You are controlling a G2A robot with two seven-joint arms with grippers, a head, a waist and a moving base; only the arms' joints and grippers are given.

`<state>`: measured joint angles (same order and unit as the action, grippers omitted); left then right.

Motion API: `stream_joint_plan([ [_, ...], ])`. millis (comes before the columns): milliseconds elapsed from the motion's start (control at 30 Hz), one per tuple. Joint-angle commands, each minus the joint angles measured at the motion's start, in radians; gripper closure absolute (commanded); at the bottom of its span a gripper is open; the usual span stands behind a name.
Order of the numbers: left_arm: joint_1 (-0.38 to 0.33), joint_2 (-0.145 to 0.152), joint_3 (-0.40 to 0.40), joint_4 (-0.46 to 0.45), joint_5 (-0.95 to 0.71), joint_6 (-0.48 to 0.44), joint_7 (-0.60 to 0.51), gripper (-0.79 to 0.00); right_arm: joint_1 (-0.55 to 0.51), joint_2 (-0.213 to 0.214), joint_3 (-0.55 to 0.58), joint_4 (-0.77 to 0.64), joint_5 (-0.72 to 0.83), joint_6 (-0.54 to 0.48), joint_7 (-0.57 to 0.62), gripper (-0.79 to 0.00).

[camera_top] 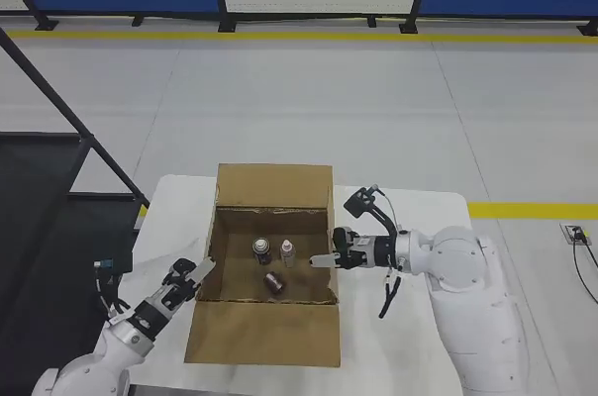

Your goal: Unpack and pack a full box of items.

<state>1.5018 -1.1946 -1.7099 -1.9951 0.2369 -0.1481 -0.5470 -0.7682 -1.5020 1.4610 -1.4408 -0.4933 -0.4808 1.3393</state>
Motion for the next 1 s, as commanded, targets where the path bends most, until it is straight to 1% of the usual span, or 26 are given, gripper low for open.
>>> stream_joint_plan([
  [0,0.0,0.0,0.0,0.0,0.0,0.0,0.0,-0.785,0.0,0.0,0.0,0.0,0.0,0.0,0.0,-0.785],
  [67,0.0,0.0,0.0,0.0,0.0,0.0,0.0,-0.785,-0.01,0.0,-0.013,0.014,0.021,0.009,-0.018,-0.785],
  [133,0.0,0.0,0.002,0.0,0.0,0.002,0.005,-0.785,0.005,-0.001,-0.034,0.065,0.099,0.008,-0.013,-0.785],
  [200,-0.008,0.002,0.019,-0.002,0.036,0.007,-0.003,-0.785,0.043,-0.001,-0.046,0.14,0.195,0.012,0.001,-0.785],
  [300,-0.035,0.004,0.056,0.003,0.037,0.019,-0.063,-0.785,0.102,-0.002,-0.065,0.256,0.294,0.01,0.009,-0.785],
  [467,-0.088,0.008,0.115,0.039,0.061,0.047,-0.126,-0.785,0.175,-0.005,-0.112,0.403,0.361,-0.002,-0.017,-0.785],
  [567,-0.118,0.009,0.146,0.068,0.08,0.06,-0.141,-0.785,0.208,-0.006,-0.138,0.469,0.395,-0.013,-0.013,-0.785],
  [767,-0.141,0.01,0.184,0.106,0.096,0.062,-0.139,-0.785,0.247,-0.007,-0.2,0.56,0.385,-0.046,-0.046,-0.785],
  [900,-0.147,0.011,0.196,0.125,0.091,0.068,-0.139,-0.785,0.248,-0.004,-0.24,0.571,0.298,-0.119,-0.129,-0.785],
  [967,-0.153,0.012,0.199,0.133,0.081,0.074,-0.141,-0.785,0.241,-0.003,-0.256,0.567,0.263,-0.138,-0.17,-0.785],
])
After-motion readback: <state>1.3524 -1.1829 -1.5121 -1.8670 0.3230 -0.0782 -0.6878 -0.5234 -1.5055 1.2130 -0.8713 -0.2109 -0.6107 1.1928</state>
